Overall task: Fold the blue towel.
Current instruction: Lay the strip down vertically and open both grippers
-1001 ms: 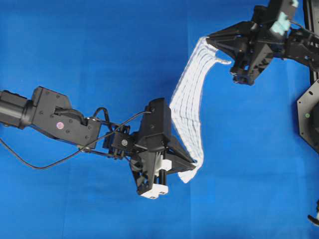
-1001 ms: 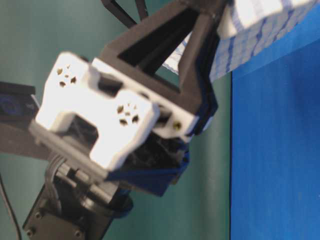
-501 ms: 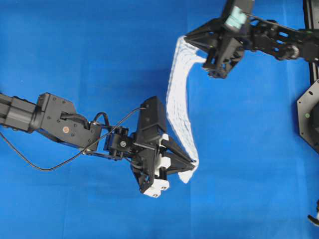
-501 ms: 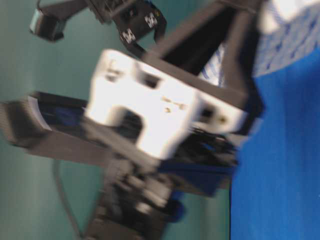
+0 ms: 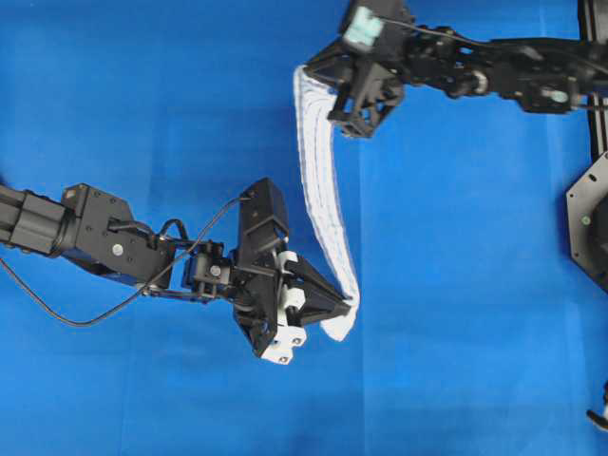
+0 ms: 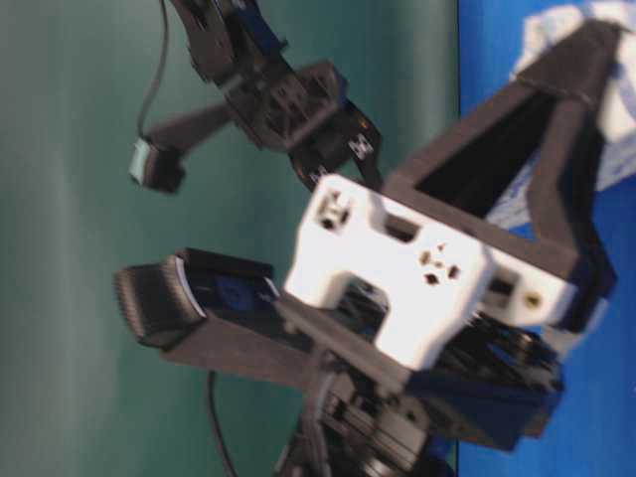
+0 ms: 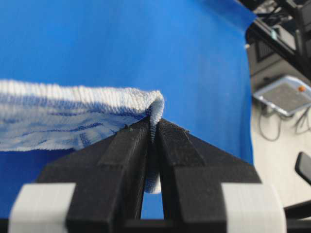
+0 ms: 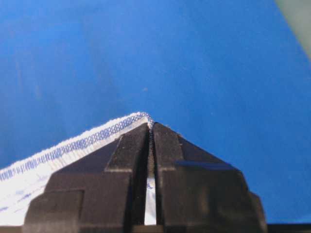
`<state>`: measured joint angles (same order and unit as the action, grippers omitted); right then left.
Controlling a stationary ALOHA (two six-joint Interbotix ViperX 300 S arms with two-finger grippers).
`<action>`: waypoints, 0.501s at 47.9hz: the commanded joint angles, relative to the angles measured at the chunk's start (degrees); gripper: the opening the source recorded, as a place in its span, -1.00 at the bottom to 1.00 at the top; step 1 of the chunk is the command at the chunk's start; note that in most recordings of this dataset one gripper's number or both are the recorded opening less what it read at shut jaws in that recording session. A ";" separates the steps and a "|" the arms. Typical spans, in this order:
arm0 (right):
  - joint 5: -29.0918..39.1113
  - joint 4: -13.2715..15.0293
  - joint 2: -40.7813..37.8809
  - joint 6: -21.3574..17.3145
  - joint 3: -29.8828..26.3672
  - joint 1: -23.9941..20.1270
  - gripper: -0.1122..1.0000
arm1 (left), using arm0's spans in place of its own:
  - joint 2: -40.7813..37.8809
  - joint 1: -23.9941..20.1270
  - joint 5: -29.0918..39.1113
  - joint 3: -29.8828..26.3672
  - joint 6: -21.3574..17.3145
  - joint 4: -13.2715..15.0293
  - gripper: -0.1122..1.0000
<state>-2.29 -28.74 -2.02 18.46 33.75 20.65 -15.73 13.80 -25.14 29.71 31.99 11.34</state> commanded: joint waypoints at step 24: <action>0.09 0.26 -4.57 0.26 -5.89 0.26 -0.87 | 3.08 2.46 -0.09 4.92 0.00 9.93 -0.21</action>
<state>-2.02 -28.65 -7.21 18.54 29.18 20.74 -14.59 15.91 -25.05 35.16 31.99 20.92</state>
